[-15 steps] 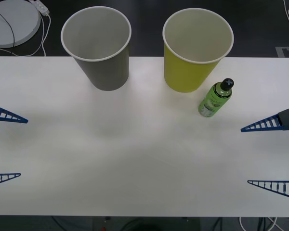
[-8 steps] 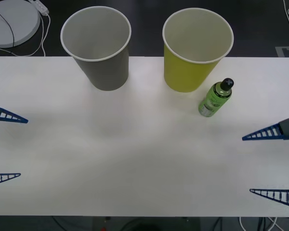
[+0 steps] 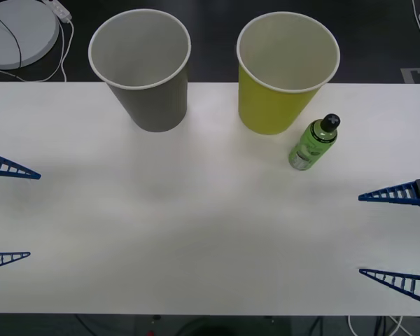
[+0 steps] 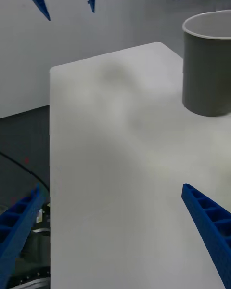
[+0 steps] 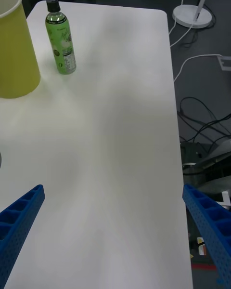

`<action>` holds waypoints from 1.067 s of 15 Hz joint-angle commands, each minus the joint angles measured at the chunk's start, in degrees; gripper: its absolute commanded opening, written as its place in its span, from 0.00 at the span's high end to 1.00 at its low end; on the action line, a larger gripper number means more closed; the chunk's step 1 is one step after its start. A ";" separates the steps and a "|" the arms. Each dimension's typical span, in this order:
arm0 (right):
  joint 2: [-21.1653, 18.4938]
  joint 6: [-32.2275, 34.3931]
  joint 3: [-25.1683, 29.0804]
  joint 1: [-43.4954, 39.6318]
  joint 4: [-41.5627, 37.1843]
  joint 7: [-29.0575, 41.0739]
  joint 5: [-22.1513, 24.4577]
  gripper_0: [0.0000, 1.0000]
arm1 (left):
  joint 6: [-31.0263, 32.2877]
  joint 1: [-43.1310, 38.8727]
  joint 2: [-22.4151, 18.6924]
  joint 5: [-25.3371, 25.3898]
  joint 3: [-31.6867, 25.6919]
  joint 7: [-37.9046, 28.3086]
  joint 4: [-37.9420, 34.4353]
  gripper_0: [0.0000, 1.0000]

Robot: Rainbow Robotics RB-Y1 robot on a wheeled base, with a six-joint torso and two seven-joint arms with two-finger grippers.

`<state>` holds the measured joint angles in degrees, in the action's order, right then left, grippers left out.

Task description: Put the can into the green bin and the plastic bottle into the gray bin

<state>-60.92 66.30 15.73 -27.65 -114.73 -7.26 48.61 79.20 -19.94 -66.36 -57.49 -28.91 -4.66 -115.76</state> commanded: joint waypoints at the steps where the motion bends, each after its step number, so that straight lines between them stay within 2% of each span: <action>1: 1.07 -10.75 -0.08 -5.57 -2.96 -5.30 0.00 0.00 | -0.01 -0.01 0.00 0.01 0.00 0.00 0.01 0.00; 6: 3.70 -22.18 -1.40 -10.49 -4.19 -8.29 -0.27 0.00 | -0.01 -0.01 0.00 0.01 0.00 0.00 0.01 0.00; 11: 5.90 -30.09 -3.60 -12.34 -4.36 -9.26 -0.44 0.00 | -0.01 -0.01 0.00 0.01 0.00 0.00 0.01 0.00; 16: 8.71 -38.18 -6.68 -13.65 -4.28 -9.26 -5.36 0.00 | -0.01 -0.01 0.00 0.01 0.00 0.00 0.01 0.00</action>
<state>-52.91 28.83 9.18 -41.22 -119.07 -16.68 43.47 79.20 -19.95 -66.36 -57.49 -28.91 -4.66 -115.76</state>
